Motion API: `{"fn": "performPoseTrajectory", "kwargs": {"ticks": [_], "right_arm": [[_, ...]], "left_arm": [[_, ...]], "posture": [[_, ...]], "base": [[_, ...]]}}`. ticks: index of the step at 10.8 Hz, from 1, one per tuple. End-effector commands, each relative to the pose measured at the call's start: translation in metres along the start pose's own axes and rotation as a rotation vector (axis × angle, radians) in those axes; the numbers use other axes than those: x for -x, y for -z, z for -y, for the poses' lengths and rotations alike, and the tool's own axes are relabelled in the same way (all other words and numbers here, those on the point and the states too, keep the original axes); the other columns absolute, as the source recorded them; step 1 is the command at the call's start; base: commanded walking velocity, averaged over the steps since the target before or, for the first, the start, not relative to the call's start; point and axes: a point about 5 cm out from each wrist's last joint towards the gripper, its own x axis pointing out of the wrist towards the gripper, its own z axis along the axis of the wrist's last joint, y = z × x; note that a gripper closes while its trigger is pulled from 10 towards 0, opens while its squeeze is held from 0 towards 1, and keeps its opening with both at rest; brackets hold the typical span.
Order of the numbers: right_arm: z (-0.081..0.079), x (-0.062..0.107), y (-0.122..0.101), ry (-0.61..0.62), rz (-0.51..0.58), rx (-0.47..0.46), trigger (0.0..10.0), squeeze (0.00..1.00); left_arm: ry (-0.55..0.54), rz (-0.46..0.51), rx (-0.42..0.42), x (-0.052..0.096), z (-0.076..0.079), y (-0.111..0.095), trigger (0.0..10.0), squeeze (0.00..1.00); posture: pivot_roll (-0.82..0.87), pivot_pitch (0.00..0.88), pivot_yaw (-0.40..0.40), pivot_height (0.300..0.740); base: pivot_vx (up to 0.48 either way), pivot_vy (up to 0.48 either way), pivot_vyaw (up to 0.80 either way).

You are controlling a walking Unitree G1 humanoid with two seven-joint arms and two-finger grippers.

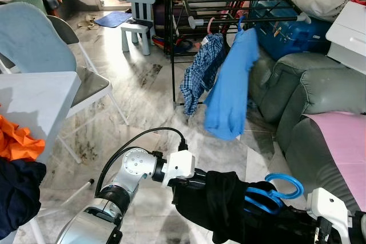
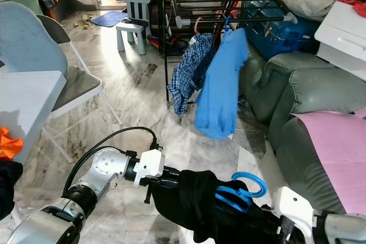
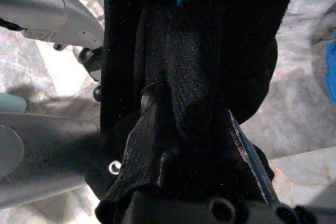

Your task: Hang hanger

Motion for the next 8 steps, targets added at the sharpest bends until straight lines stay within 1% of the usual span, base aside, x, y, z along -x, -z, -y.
{"fn": "performPoseTrajectory", "kwargs": {"ticks": [1,2,3,5,6,8], "right_arm": [[-0.001,0.000,0.009,0.010,-0.035,-0.037,0.0,0.00],[0.002,0.001,0.009,0.024,-0.031,-0.034,0.0,0.00],[0.003,0.002,0.008,0.033,-0.031,-0.033,0.0,0.00],[0.006,0.002,0.008,0.054,-0.034,-0.025,0.0,0.00],[0.013,0.001,0.010,0.116,-0.045,-0.014,0.0,0.00],[0.020,0.000,0.012,0.182,-0.056,-0.018,0.0,0.00]], "left_arm": [[-0.107,0.044,-0.035,0.005,-0.016,-0.012,0.0,0.00],[-0.147,0.027,-0.029,0.004,-0.018,-0.011,2.9,0.60],[-0.184,0.017,-0.016,0.003,-0.020,-0.009,10.0,1.00],[-0.159,0.028,-0.027,0.000,-0.016,-0.009,10.0,1.00],[-0.138,0.040,-0.025,-0.001,-0.014,-0.010,10.0,1.00],[-0.151,0.047,0.004,-0.001,-0.015,-0.009,10.0,1.00]], "posture": [[-0.07,0.000,-0.015,0.740],[-0.07,0.000,-0.015,0.740],[-0.07,0.000,-0.014,0.740],[-0.07,0.000,-0.015,0.740],[-0.06,0.000,-0.015,0.740],[-0.07,0.000,-0.005,0.740]], "base": [[0.000,0.000,0.00],[0.000,0.000,0.00],[0.000,0.000,0.00],[0.000,0.000,0.00],[0.000,0.000,0.00],[0.000,0.000,0.00]]}}
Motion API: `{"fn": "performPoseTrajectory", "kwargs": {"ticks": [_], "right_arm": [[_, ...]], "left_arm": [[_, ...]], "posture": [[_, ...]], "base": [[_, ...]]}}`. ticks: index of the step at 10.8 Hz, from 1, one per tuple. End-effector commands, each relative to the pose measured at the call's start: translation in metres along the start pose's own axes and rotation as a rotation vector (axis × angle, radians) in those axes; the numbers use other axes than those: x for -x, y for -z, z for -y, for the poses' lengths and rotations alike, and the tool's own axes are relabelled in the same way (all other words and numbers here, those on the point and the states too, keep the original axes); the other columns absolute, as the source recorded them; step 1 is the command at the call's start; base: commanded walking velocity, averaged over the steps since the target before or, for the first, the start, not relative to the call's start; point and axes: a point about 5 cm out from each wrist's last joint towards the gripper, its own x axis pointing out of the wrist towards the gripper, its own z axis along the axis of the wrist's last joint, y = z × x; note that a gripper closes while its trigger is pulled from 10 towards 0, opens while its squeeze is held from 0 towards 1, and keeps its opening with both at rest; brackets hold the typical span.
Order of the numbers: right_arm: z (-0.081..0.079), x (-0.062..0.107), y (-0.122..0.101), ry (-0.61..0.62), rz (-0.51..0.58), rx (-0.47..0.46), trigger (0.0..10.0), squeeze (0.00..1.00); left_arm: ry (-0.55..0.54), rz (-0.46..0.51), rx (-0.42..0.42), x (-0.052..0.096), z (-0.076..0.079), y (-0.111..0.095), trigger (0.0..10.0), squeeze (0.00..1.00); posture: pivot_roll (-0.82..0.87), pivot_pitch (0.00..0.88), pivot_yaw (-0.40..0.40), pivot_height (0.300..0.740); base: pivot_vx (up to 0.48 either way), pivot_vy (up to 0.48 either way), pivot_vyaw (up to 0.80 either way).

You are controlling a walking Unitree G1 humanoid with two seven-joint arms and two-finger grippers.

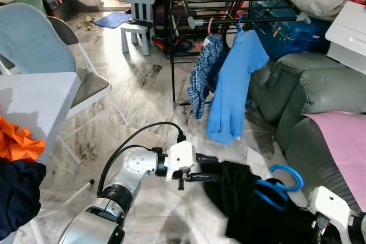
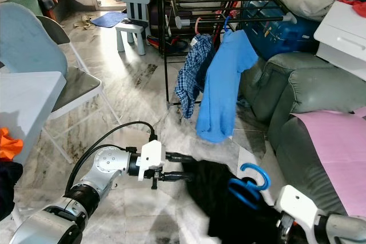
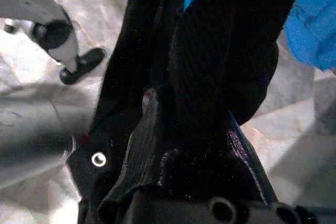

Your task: Hang hanger

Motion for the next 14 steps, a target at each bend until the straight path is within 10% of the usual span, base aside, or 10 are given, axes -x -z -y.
{"fn": "performPoseTrajectory", "kwargs": {"ticks": [1,3,6,10,12,13,14], "right_arm": [[0.004,0.000,-0.007,0.038,0.030,0.011,0.0,0.00],[0.011,-0.007,-0.003,0.147,0.026,-0.017,0.0,0.00],[0.015,-0.033,-0.005,0.451,0.115,-0.182,0.0,0.00],[0.006,-0.046,0.000,0.892,0.283,-0.616,0.0,0.00],[-0.019,-0.069,-0.002,0.897,0.285,-0.666,3.3,0.00],[-0.026,-0.080,-0.012,0.890,0.312,-0.664,5.0,0.00],[-0.028,-0.083,-0.018,0.896,0.341,-0.674,10.0,0.00]], "left_arm": [[0.003,0.008,-0.002,0.000,-0.004,-0.004,10.0,1.00],[-0.100,0.011,0.088,0.000,-0.011,-0.001,10.0,1.00],[-0.671,-0.080,0.313,0.013,-0.027,0.024,10.0,1.00],[-1.120,-0.201,0.456,0.039,-0.026,0.050,10.0,1.00],[-1.207,-0.272,0.485,0.048,-0.015,0.063,10.0,1.00],[-1.185,-0.274,0.511,0.045,-0.013,0.065,10.0,0.00],[-1.175,-0.267,0.514,0.044,-0.013,0.064,10.0,0.00]], "posture": [[-0.07,0.000,-0.001,0.740],[-0.08,0.000,0.003,0.740],[-0.08,0.000,0.007,0.740],[-0.09,0.000,0.012,0.740],[-0.09,0.000,0.015,0.740],[-0.08,0.000,0.014,0.740],[-0.08,0.000,0.013,0.740]], "base": [[0.000,0.000,0.00],[0.000,0.000,0.00],[0.000,0.000,0.00],[0.000,0.000,0.00],[0.000,0.000,0.00],[0.000,0.000,0.00],[0.000,0.000,0.00]]}}
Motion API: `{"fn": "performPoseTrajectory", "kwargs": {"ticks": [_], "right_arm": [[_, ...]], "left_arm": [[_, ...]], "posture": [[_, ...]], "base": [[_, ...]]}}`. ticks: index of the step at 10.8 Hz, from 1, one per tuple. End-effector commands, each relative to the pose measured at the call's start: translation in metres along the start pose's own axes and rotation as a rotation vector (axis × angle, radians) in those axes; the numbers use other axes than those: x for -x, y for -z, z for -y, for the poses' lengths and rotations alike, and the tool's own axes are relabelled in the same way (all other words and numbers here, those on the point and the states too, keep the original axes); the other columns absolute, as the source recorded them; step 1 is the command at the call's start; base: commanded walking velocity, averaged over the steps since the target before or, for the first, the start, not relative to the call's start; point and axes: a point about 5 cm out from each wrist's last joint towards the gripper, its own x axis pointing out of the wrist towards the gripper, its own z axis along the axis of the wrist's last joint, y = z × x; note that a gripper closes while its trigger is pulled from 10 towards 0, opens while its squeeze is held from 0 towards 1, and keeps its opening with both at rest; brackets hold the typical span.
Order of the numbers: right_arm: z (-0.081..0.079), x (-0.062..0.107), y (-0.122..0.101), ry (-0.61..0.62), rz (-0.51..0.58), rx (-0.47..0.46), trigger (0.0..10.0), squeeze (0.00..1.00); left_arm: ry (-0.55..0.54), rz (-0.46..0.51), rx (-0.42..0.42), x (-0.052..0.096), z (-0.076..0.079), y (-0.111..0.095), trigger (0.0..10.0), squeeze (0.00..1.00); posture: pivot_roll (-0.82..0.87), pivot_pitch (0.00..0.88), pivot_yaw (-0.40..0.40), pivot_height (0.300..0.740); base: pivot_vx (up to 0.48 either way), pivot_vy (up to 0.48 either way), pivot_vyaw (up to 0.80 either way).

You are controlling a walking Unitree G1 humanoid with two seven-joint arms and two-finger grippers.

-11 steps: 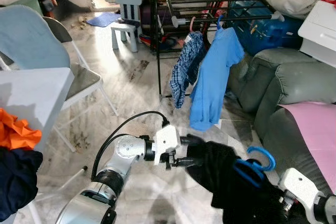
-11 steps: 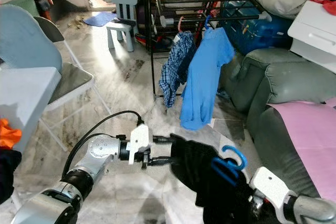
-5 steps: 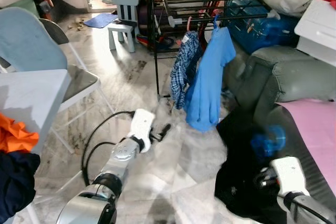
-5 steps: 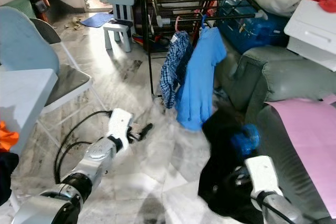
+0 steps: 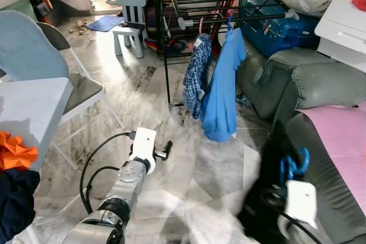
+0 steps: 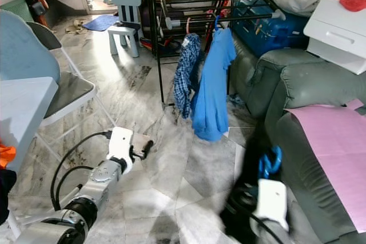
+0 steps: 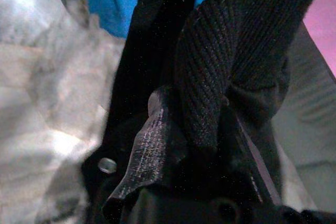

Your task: Hang hanger

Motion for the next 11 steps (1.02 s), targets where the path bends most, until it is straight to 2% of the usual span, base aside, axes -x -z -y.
{"fn": "performPoseTrajectory", "kwargs": {"ticks": [1,3,5,7,11], "right_arm": [[-0.001,-0.001,-0.015,0.012,0.074,0.003,10.0,0.00],[0.004,-0.002,-0.022,0.043,0.112,-0.004,10.0,0.00],[0.009,-0.003,-0.026,0.058,0.126,-0.003,10.0,0.00],[0.007,-0.001,-0.024,0.056,0.122,-0.011,10.0,0.00],[0.003,-0.002,-0.025,0.053,0.125,-0.065,10.0,0.00]], "left_arm": [[-0.007,-0.001,-0.005,-0.001,-0.002,-0.002,10.0,0.00],[0.053,0.016,0.030,-0.002,0.007,-0.004,10.0,0.00],[0.069,0.021,0.038,-0.003,0.013,-0.006,10.0,0.00],[0.090,0.026,0.046,-0.004,0.016,-0.007,10.0,0.00],[0.113,0.030,0.046,-0.005,0.019,-0.009,10.0,0.00]], "posture": [[-0.09,0.000,0.014,0.740],[-0.09,0.000,0.012,0.740],[-0.10,0.000,0.014,0.740],[-0.11,0.000,0.018,0.740],[-0.11,0.000,0.022,0.740]], "base": [[0.000,0.000,0.00],[0.144,0.000,0.00],[0.156,0.000,0.00],[0.120,0.000,0.00],[0.315,0.000,0.00]]}}
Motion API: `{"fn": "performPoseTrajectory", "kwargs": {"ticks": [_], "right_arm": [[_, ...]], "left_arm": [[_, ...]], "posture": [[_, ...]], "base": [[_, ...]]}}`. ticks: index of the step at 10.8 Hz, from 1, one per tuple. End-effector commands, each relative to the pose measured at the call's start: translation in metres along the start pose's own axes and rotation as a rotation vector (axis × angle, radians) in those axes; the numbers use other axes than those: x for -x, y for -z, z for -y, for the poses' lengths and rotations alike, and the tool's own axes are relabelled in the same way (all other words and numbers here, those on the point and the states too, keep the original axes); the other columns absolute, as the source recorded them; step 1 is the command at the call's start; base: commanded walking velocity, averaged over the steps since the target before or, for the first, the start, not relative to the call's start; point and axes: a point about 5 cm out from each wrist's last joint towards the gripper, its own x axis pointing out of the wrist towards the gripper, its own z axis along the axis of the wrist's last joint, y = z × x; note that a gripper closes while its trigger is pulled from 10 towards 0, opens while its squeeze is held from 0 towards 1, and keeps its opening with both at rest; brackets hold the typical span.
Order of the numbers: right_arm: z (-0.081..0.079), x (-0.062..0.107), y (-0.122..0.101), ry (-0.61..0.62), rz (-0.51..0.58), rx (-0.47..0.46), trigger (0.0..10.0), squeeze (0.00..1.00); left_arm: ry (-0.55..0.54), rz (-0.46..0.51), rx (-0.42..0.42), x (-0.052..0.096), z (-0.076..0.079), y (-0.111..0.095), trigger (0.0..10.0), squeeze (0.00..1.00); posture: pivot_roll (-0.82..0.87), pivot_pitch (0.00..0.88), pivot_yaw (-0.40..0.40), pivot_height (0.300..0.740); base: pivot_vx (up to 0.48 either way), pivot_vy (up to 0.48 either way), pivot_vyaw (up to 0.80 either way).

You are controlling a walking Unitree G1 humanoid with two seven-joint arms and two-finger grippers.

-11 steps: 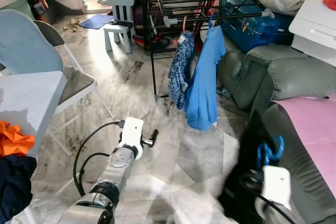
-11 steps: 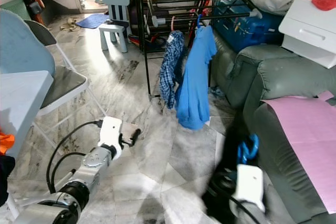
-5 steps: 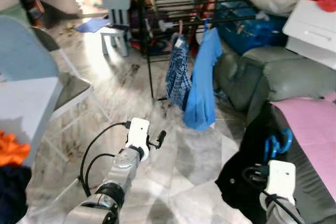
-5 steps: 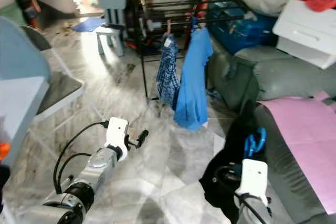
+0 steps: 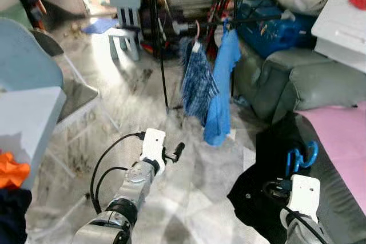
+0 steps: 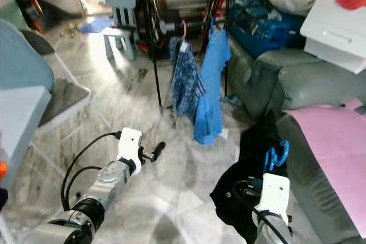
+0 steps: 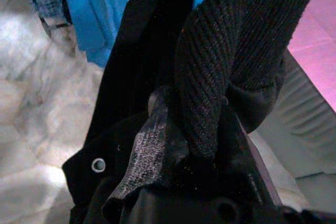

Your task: Hang hanger

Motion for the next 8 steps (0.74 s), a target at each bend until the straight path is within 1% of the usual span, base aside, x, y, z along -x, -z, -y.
{"fn": "performPoseTrajectory", "kwargs": {"ticks": [1,8], "right_arm": [[-0.0009,-0.0013,-0.0167,-0.004,0.071,-0.015,10.0,0.00],[0.0005,-0.0035,-0.0208,-0.006,0.081,0.004,10.0,0.00]], "left_arm": [[0.003,0.015,-0.001,-0.0021,-0.0007,-0.0059,10.0,0.00],[0.024,0.019,0.003,-0.0032,0.0057,-0.0057,10.0,0.00]], "posture": [[-0.11,0.000,0.021,0.740],[-0.11,0.000,0.010,0.740]], "base": [[0.409,0.000,0.00],[0.459,0.000,0.00]]}}
